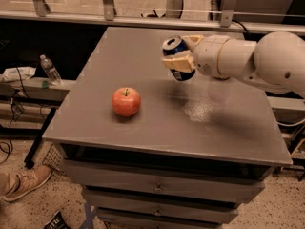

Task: Place pepsi can upright

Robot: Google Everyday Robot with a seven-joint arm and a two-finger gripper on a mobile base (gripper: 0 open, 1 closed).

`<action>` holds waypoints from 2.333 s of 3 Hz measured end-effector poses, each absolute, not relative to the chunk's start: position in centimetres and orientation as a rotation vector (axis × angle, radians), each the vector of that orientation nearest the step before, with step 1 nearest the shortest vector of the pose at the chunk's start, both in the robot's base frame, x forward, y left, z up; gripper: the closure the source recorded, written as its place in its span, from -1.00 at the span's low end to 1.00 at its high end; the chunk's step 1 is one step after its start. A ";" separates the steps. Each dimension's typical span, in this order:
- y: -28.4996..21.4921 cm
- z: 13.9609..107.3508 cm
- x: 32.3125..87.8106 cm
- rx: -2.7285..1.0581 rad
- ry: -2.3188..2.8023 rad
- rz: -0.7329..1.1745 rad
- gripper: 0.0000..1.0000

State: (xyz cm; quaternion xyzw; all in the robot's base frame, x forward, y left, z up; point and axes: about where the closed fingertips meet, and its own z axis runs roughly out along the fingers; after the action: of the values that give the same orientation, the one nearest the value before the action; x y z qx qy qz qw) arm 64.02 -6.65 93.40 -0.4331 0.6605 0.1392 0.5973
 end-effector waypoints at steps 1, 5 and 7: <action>-6.6 92.6 64.6 -0.937 1.506 0.370 1.00; -6.7 90.3 65.5 -0.739 1.415 0.499 1.00; -6.5 90.0 65.6 -0.723 1.409 0.524 0.61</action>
Offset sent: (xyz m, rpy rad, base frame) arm 0.0169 -0.0007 -0.0253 0.2314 -0.0050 -0.0257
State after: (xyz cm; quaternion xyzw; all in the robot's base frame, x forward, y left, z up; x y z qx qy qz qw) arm 65.58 -6.54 90.00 -0.3212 0.6256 0.2326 0.6719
